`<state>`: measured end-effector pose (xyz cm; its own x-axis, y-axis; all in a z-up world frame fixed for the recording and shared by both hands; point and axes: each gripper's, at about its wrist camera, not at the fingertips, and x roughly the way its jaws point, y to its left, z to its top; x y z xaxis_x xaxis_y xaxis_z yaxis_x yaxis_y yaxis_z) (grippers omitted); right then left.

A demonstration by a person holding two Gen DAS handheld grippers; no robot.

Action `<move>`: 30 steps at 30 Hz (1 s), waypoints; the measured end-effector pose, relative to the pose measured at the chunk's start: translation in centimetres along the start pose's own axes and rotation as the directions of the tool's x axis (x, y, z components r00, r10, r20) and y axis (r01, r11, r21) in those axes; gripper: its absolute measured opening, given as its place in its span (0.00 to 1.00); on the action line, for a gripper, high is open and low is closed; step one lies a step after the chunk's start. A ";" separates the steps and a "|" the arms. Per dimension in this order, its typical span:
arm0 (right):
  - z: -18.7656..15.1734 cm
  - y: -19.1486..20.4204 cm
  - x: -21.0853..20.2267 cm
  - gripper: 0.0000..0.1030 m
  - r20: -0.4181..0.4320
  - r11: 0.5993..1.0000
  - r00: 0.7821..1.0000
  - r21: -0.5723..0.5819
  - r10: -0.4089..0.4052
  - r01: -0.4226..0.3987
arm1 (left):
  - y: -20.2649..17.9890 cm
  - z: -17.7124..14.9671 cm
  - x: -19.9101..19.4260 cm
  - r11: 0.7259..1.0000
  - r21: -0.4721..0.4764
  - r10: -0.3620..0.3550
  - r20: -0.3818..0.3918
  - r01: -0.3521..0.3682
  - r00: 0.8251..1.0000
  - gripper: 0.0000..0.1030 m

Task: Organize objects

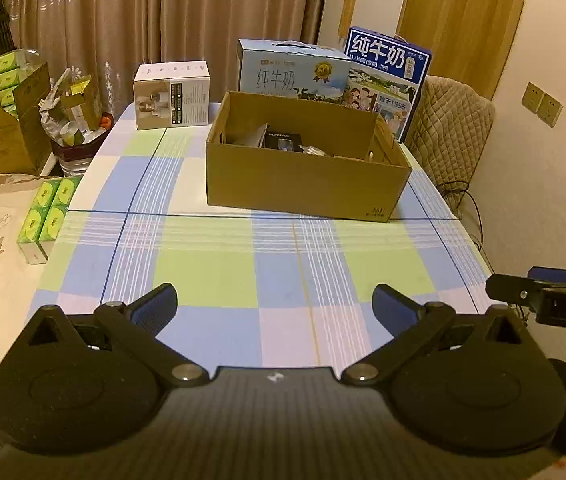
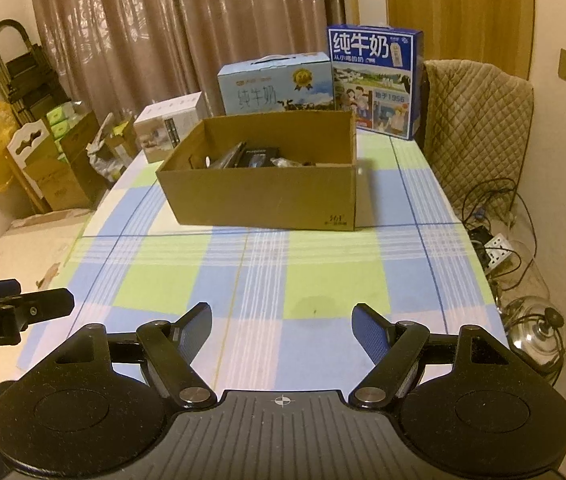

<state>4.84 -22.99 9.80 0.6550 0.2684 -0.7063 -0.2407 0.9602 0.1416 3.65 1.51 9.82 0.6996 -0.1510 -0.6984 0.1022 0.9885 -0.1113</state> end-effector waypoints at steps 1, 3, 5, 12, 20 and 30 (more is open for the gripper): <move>-0.1 0.0 0.0 0.72 -0.003 1.000 1.000 0.000 0.001 -0.001 | 0.0 -0.2 -0.1 1.000 0.001 0.000 -0.002 0.000 1.000 0.99; -0.5 0.2 -0.1 0.72 -0.007 1.000 1.000 0.000 0.005 -0.005 | -0.1 -0.5 -0.3 1.000 0.005 0.001 -0.003 -0.001 1.000 0.99; -0.6 0.3 -0.2 0.72 -0.009 1.000 1.000 0.000 0.006 -0.006 | -0.4 -0.8 -0.4 1.000 0.012 0.004 -0.002 -0.004 1.000 0.99; -1.0 0.1 -0.3 0.72 -0.015 1.000 1.000 0.009 0.015 -0.015 | -1.4 -0.9 0.0 0.999 0.035 0.001 -0.010 0.000 1.000 0.99; -0.8 -0.1 -0.4 0.72 -0.006 1.000 1.000 0.018 0.009 -0.009 | -1.6 -1.1 0.3 0.999 0.037 0.005 -0.015 -0.005 1.000 0.99; -0.6 -0.3 -0.3 0.72 -0.005 1.000 1.000 0.025 0.011 -0.010 | -1.7 -1.1 0.4 0.999 0.038 0.005 -0.015 -0.004 1.000 0.99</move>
<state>4.24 -23.40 9.53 0.6488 0.2782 -0.7083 -0.2296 0.9590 0.1663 3.01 -0.20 8.95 0.6892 -0.1463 -0.7097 0.1264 0.9887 -0.0811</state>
